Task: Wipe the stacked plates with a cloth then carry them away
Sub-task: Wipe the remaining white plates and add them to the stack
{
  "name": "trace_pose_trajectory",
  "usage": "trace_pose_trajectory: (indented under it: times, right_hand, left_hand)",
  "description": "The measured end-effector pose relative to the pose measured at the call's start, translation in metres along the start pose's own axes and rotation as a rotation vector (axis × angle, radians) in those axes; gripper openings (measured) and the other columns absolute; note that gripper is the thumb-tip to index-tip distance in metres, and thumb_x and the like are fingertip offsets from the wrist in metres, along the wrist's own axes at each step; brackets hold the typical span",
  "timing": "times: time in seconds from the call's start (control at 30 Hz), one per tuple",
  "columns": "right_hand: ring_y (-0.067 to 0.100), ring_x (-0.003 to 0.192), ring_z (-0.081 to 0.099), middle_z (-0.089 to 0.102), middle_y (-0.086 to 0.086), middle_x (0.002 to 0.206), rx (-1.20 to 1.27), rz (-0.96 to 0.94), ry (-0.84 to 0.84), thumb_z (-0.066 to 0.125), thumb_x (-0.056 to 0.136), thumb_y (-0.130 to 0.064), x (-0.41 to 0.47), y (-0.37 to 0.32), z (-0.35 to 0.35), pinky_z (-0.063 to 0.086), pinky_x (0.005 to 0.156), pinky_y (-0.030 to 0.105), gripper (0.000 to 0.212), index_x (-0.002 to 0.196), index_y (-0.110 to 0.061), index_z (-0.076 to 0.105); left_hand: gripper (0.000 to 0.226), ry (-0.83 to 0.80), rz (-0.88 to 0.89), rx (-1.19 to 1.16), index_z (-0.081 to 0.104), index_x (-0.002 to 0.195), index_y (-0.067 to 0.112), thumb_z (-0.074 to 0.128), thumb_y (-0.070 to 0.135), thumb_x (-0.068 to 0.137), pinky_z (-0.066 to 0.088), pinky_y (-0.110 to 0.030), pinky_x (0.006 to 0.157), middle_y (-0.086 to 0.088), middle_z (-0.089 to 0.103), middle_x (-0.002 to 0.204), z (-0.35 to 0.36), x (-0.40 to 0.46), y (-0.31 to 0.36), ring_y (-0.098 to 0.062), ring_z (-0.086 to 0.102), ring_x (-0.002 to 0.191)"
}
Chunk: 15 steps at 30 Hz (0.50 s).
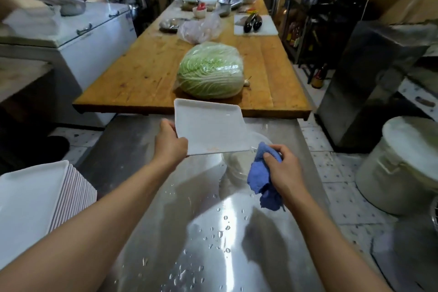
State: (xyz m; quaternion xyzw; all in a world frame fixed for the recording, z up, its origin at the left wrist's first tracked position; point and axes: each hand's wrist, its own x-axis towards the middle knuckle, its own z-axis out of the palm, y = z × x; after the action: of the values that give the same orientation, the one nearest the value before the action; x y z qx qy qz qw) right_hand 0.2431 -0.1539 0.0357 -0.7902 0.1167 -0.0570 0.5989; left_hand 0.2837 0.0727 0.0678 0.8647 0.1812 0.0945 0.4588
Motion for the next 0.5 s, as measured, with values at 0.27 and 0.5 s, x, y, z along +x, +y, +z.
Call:
trace_pose_trajectory:
  times: [0.27, 0.5]
  right_hand:
    - [0.015, 0.082, 0.061, 0.062, -0.005, 0.087, 0.009, 0.001, 0.021, 0.054, 0.089, -0.014, 0.007, 0.005, -0.019, 0.048, 0.067, 0.029, 0.010, 0.094, -0.022, 0.059]
    - [0.017, 0.085, 0.062, 0.063, -0.004, 0.088, 0.015, -0.013, 0.018, 0.054, 0.089, -0.013, 0.009, 0.003, -0.024, 0.053, 0.075, 0.035, 0.009, 0.092, -0.021, 0.057]
  left_hand:
    - [0.025, 0.146, 0.496, 0.303, 0.032, 0.099, 0.011, 0.049, 0.000, 0.084, 0.040, -0.037, 0.046, -0.009, 0.051, 0.076, 0.023, -0.013, 0.027, -0.028, 0.048, 0.061]
    - [0.029, 0.100, 0.510, 0.349, 0.031, 0.104, 0.013, 0.052, 0.004, 0.087, 0.056, -0.046, 0.054, -0.017, 0.064, 0.092, 0.031, -0.015, 0.033, -0.034, 0.063, 0.072]
